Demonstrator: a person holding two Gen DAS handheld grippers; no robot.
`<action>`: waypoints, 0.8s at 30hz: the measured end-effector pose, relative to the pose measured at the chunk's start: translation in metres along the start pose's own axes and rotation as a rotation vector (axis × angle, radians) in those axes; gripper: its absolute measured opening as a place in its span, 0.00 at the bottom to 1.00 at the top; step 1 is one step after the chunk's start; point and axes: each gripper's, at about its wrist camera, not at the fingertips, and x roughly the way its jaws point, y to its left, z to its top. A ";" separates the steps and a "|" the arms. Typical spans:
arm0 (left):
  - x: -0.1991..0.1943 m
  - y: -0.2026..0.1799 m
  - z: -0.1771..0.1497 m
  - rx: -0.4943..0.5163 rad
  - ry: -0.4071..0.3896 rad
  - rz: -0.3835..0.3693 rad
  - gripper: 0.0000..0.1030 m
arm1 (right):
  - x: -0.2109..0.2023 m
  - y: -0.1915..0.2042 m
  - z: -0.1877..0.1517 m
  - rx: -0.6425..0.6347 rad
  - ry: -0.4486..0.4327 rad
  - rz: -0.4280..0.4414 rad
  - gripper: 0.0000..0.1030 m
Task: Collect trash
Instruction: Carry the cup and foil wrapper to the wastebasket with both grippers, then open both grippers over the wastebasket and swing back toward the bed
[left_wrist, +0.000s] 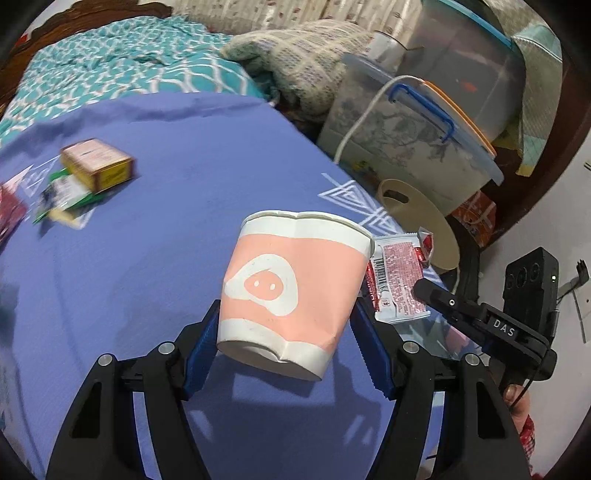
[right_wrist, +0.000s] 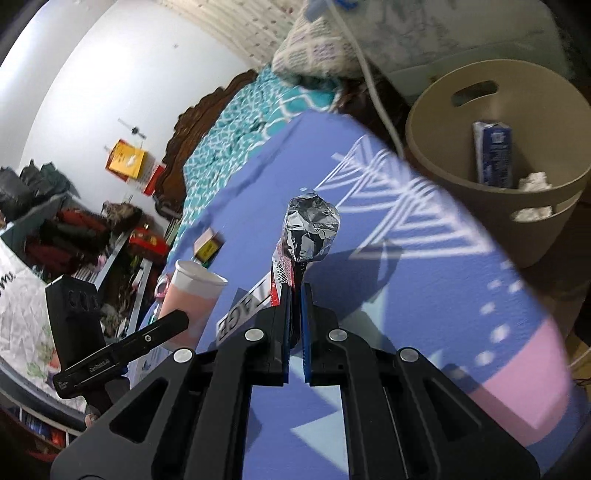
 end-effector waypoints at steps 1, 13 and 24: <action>0.003 -0.004 0.004 0.008 0.004 -0.013 0.63 | -0.009 -0.009 0.008 0.014 -0.027 -0.016 0.07; 0.079 -0.112 0.074 0.213 0.064 -0.128 0.63 | -0.053 -0.085 0.071 0.136 -0.191 -0.152 0.07; 0.142 -0.172 0.102 0.231 0.131 -0.119 0.77 | -0.073 -0.118 0.083 0.197 -0.275 -0.251 0.76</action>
